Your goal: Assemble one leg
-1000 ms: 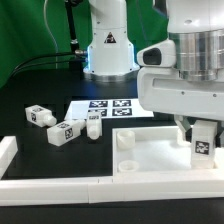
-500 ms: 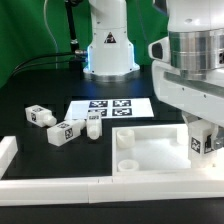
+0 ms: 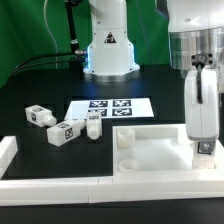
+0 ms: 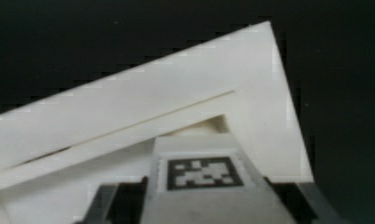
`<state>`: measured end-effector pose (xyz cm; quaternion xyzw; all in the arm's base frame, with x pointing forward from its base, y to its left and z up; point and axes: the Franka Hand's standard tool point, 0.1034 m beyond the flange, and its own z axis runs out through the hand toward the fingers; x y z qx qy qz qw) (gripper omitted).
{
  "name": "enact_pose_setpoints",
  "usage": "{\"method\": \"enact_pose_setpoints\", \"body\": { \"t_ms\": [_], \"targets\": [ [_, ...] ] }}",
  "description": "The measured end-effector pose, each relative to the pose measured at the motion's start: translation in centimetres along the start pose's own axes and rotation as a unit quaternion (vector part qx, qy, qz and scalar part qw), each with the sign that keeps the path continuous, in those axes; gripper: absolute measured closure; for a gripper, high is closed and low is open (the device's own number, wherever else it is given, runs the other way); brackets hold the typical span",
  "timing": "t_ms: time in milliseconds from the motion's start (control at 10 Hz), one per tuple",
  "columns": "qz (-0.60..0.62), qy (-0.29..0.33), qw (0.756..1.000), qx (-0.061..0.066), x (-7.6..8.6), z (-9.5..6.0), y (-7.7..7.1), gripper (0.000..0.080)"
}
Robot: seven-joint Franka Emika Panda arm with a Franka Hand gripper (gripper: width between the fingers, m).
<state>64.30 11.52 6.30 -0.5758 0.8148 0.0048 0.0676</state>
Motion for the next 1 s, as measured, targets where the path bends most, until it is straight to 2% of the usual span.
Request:
{"method": "enact_pose_setpoints", "body": {
  "t_ms": [300,400,500,600,700,800,1000],
  "targets": [
    [0.010,0.001,1.000,0.000,0.1,0.1,0.0,0.0515],
    [0.006,0.001,1.000,0.000,0.1,0.0,0.0,0.0348],
    [-0.024,-0.005,1.000,0.005,-0.2,-1.2,-0.4,0.0348],
    [-0.045,-0.014,0.999,0.014,-0.5,-3.3,-0.8,0.0192],
    [-0.061,-0.022,0.998,0.022,-0.6,-5.1,-1.2,0.0162],
    [-0.073,-0.024,0.997,0.022,-0.6,-5.7,-1.5,0.0162],
    [-0.075,-0.022,0.997,0.020,-0.6,-5.3,-1.3,0.0152]
  ]
}}
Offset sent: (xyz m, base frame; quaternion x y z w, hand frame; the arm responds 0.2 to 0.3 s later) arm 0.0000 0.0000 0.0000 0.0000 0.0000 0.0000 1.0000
